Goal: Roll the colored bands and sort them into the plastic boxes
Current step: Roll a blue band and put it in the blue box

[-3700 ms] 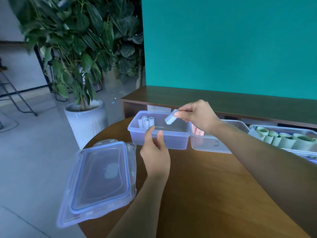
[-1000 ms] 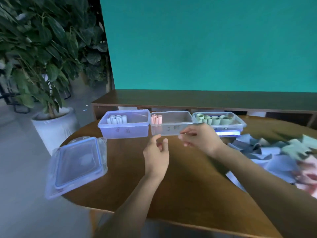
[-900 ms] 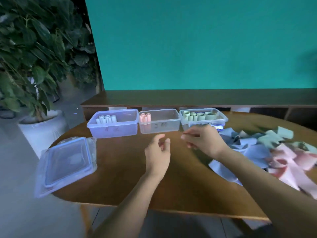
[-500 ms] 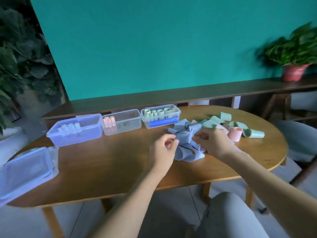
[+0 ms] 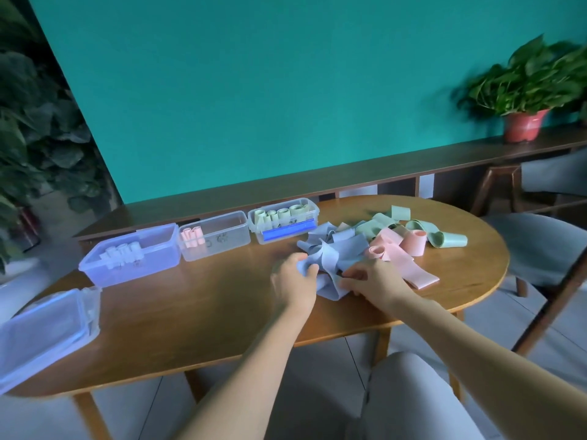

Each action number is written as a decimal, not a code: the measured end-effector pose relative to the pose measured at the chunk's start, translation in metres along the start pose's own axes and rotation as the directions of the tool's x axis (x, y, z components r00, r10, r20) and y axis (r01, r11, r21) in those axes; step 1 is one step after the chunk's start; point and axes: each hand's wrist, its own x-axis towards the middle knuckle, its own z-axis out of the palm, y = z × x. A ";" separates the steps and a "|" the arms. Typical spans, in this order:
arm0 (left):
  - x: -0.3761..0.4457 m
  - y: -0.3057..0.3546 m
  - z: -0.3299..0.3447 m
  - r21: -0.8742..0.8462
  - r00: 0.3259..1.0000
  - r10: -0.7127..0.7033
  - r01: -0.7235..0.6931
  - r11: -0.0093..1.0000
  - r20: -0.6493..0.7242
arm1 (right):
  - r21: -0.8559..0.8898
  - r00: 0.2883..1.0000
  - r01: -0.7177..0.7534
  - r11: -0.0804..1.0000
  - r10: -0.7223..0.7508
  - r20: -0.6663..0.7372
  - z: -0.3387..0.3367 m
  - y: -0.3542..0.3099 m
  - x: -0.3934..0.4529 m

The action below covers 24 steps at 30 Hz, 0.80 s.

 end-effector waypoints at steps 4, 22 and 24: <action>0.011 -0.005 0.002 -0.103 0.997 -0.041 0.048 0.994 0.068 | 0.032 1.000 0.009 0.999 -0.009 0.003 0.005 -0.005 0.004; 0.041 -0.017 -0.007 0.163 0.976 0.081 -0.115 0.980 0.202 | 0.229 0.993 0.044 0.972 -0.068 0.097 0.018 -0.014 0.002; 0.042 -0.020 -0.012 0.126 0.980 0.093 -0.116 0.985 0.175 | 0.240 0.995 0.024 0.970 -0.046 0.084 0.019 -0.014 0.004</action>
